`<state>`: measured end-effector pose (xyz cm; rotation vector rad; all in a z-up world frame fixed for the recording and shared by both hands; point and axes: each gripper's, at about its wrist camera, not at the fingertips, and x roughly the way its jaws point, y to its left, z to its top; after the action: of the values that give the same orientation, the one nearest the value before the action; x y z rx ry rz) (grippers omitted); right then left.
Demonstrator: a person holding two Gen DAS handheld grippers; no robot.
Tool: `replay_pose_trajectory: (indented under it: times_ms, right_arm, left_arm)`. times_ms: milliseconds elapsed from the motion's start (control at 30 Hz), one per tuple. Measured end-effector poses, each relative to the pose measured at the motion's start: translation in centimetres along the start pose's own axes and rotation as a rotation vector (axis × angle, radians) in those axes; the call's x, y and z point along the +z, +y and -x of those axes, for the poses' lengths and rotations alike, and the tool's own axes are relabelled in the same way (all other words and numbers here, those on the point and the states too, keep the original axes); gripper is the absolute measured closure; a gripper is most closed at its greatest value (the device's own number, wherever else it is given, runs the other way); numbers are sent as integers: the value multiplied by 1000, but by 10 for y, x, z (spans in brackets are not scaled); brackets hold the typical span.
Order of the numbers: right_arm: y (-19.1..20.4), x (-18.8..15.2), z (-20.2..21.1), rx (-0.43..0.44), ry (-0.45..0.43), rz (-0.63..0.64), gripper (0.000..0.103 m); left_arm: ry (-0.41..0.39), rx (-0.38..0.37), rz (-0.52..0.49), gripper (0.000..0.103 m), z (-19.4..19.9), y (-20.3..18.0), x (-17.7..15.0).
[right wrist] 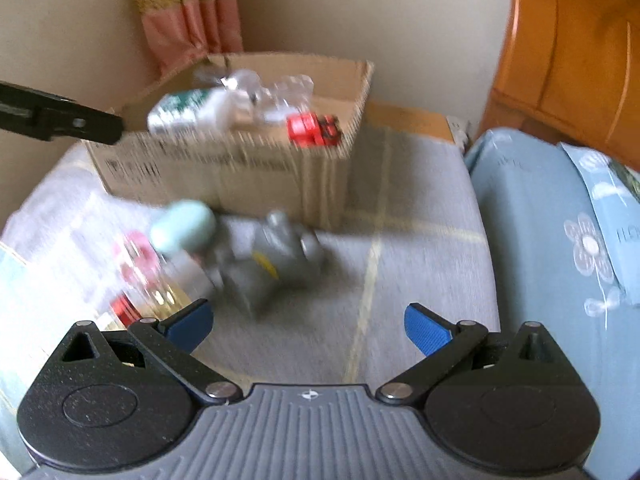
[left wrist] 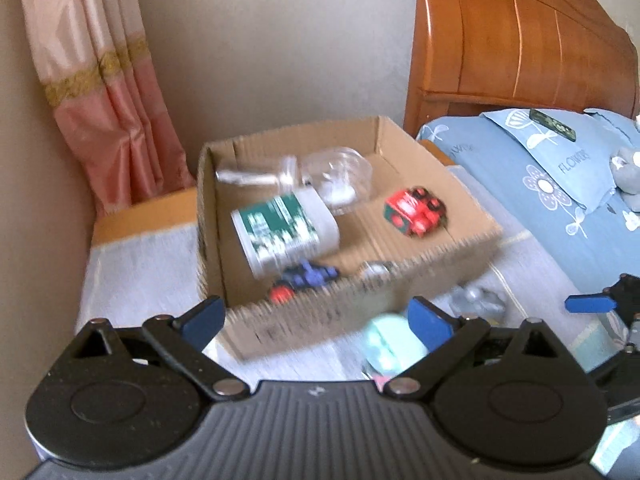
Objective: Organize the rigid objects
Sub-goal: 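Withdraw both tools from the box toward the remaining items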
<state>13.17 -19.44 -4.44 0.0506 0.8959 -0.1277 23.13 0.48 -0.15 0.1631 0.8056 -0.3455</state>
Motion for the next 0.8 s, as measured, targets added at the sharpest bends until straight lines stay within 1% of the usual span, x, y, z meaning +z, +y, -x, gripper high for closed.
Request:
replay_pose_trajectory:
  times_ms: [167,267,433,533,667,800]
  right_arm:
    - [0,-21,-7,-25,3,-30,0]
    - [1,-29,-11,-42,9,-37,0]
    - [2,-35,-9,-31,-6,-35,0]
    - [1,-38,-8,-21,-22,-22,0]
    - [-2,-43,-6,9,-44,14,0]
    - [-4,-45,-6,36,-57,49,0]
  left_arm:
    - [7,-40,-3,5,3,-20,-29]
    - [10,-49,-14,5,5,-34,-46]
    - [10,-77,-40,5,12,-57,-66]
    - [11,-99,-93,5,14,-70,-75]
    - [23,-73,-143,5,9,-80,-83]
    - [55,-58,-129,5,2,-74,-92]
